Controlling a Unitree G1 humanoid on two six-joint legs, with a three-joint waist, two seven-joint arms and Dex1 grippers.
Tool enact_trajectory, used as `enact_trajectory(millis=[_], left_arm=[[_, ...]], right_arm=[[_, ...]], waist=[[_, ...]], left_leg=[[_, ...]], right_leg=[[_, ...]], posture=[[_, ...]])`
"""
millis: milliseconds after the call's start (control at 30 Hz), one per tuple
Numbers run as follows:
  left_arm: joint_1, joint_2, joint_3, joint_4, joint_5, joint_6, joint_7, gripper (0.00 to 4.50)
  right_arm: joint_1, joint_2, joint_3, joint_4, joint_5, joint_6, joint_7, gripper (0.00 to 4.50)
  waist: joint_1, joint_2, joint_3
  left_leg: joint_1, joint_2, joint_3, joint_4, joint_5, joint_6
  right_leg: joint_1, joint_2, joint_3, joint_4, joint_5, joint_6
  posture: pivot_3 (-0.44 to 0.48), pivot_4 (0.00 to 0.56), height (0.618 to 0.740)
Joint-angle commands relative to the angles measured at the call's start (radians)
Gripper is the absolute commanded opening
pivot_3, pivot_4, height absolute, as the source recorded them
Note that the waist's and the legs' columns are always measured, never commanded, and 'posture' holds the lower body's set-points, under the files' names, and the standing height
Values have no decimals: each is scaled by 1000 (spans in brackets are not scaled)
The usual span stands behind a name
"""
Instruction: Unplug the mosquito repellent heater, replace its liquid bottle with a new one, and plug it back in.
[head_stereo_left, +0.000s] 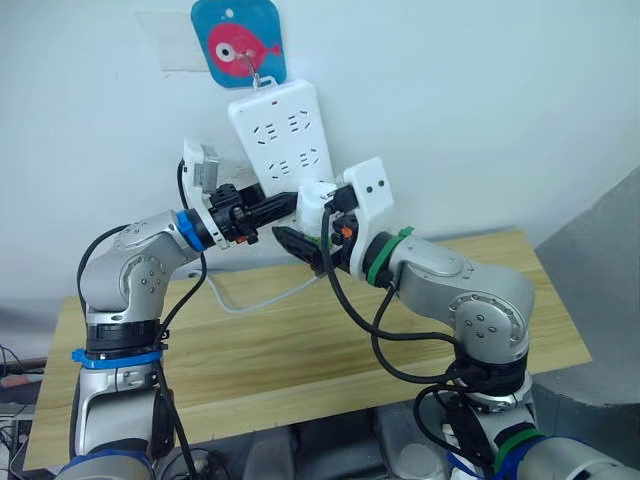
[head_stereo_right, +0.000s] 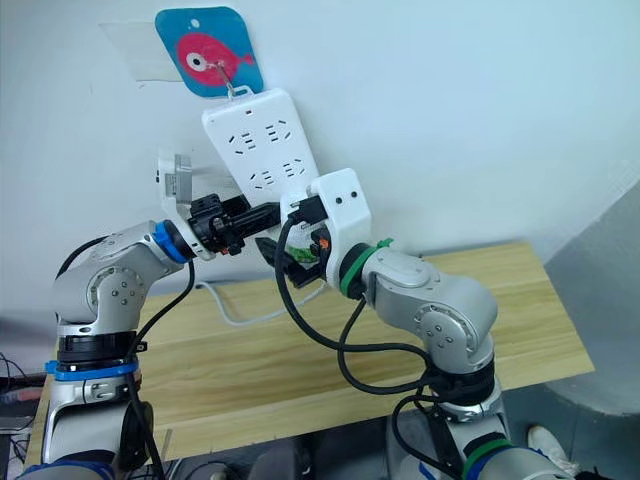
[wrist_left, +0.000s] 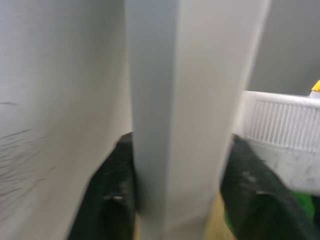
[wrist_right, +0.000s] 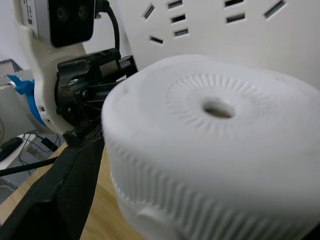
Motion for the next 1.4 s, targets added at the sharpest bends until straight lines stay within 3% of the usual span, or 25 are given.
enact_trajectory(millis=[33,133,167,433,667,833,1000,1400], left_arm=[[-19,5,-12,-29,-16,-28,-21,3471],[-15,9,-14,-21,-15,-40,-24,4444],[-14,10,-13,-20,-15,-41,-24,4476],[-12,11,-11,-18,-19,-46,-25,4476],[-18,19,-13,-7,-12,-50,-32,4476],[-20,32,-16,5,-7,-53,-42,4476],[-19,40,-18,11,-10,-56,-46,4476],[-3,82,-19,-3,-46,4,-83,4476]], right_arm=[[-5,-41,-52,-74,46,10,54,4500],[5,-107,-85,-98,67,26,90,4500],[7,-119,-90,-101,70,29,96,4500],[15,-152,-150,-142,139,52,128,4500],[36,-216,-255,-181,368,95,215,4500],[55,-334,-325,-152,535,91,270,4500],[52,-440,-310,-118,538,45,288,4500],[64,-547,-274,-97,553,-54,314,4500]], waist=[[0,0,0],[-1,0,0],[-1,0,0],[-2,0,0],[-2,0,0],[-2,0,0],[-4,0,0],[-8,0,0]], left_leg=[[-1,0,0,0,0,0],[-2,-1,2,-1,0,0],[-2,-1,2,-1,0,0],[-2,-1,2,-1,0,0],[-2,-1,2,-1,0,0],[-2,-1,2,0,0,0],[-2,-1,2,0,0,1],[-2,-1,3,0,0,0]], right_leg=[[0,-1,0,-1,0,0],[0,-2,-1,-3,0,0],[0,-2,-1,-3,0,0],[0,-2,-1,-2,0,0],[0,-2,-1,-2,0,0],[0,-2,-1,-2,0,0],[0,-2,-1,-2,0,0],[0,-2,-1,-2,0,0]], posture=[[-251,246,740],[-255,245,740],[-255,244,740],[-263,243,740],[-272,243,740],[-276,237,740],[-281,231,740],[-278,229,740]])
